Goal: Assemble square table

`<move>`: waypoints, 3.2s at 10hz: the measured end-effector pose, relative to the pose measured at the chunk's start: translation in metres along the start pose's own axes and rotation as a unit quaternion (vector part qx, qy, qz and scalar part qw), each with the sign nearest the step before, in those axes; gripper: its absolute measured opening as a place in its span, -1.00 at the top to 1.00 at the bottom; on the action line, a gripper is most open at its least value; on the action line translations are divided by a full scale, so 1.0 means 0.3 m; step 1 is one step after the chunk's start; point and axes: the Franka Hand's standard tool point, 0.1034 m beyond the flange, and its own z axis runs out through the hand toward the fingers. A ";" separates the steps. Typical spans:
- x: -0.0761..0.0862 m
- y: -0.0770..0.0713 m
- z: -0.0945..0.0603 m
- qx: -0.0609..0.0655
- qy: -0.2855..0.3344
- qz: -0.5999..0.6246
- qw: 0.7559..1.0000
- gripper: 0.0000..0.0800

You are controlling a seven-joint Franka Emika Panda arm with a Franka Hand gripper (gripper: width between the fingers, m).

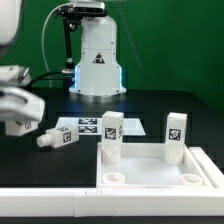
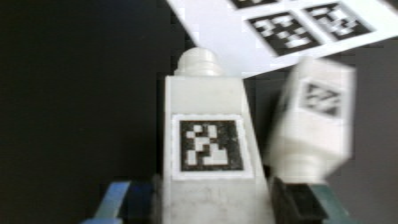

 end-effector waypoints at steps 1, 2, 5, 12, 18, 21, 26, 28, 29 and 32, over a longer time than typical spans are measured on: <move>-0.008 -0.054 -0.063 -0.012 0.053 -0.016 0.998 0.29; -0.019 -0.075 -0.068 -0.019 0.093 -0.021 0.995 0.29; 0.004 -0.068 -0.086 -0.033 0.190 -0.022 0.981 0.29; 0.022 -0.297 -0.331 -0.055 0.456 -0.088 0.884 0.29; 0.030 -0.758 -0.380 -0.037 0.605 -0.084 0.791 0.29; 0.030 -0.760 -0.378 -0.037 0.604 -0.085 0.791 0.29; 0.048 -0.972 -0.218 -0.058 0.612 -0.118 0.780 0.29; 0.050 -0.966 -0.220 -0.058 0.612 -0.116 0.780 0.29; 0.050 -0.966 -0.219 -0.059 0.612 -0.116 0.780 0.29; 0.074 -1.025 -0.135 -0.073 0.614 -0.141 0.773 0.29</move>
Offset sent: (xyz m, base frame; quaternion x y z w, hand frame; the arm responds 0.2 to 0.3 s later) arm 0.0000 0.0000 0.0000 0.0000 0.1296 0.0000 0.9916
